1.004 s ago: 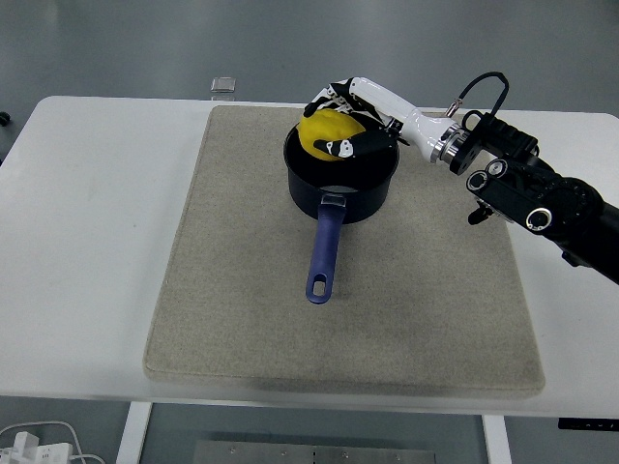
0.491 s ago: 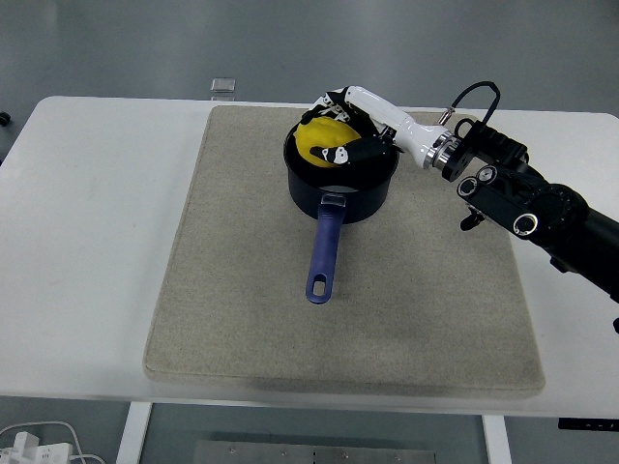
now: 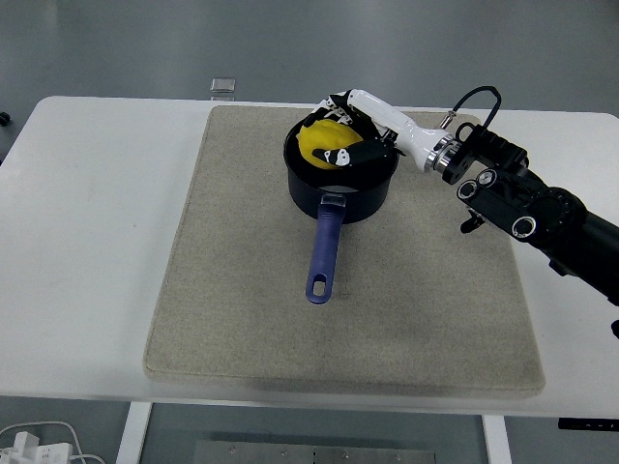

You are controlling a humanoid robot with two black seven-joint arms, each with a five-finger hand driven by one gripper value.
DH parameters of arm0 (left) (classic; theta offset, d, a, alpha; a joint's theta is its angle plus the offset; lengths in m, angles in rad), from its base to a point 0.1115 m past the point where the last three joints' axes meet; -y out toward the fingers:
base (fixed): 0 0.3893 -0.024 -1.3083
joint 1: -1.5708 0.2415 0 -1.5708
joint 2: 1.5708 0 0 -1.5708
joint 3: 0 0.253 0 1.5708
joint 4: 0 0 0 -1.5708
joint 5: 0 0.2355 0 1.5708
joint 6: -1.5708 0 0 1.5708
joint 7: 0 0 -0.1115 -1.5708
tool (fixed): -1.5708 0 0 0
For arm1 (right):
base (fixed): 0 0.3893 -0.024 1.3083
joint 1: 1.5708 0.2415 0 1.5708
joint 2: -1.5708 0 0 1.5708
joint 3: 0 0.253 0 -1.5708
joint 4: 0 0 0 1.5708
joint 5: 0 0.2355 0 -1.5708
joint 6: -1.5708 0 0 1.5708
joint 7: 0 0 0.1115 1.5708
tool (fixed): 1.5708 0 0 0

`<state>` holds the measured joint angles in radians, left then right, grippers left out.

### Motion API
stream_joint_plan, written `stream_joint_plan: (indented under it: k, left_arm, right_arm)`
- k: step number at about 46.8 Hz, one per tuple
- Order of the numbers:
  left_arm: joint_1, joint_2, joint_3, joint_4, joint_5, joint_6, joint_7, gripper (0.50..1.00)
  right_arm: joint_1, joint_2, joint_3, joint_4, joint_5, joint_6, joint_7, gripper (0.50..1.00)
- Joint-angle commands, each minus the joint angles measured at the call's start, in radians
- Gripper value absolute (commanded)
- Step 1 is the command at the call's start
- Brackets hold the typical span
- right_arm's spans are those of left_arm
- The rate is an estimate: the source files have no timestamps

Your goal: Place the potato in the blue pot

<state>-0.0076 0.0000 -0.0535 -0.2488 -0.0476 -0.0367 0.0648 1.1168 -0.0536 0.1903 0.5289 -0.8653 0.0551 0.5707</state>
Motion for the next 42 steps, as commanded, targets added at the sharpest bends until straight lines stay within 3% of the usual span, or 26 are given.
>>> stream_joint_plan:
  k: [1, 32, 42]
  left_arm:
    - [0.000, 0.000, 0.000, 0.000, 0.000, 0.000, 0.000, 0.992]
    - [0.000, 0.000, 0.001, 0.000, 0.000, 0.000, 0.001, 0.992]
    - [0.000, 0.000, 0.000, 0.000, 0.000, 0.000, 0.001, 0.992]
  right_arm:
    - [0.000, 0.000, 0.000, -0.007, 0.000, 0.002, 0.000, 0.907]
    - [0.008, -0.020, 0.017, -0.010, 0.012, 0.008, -0.003, 0.924]
    - [0.011, -0.022, 0.023, -0.010, 0.290, 0.005, -0.006, 0.924]
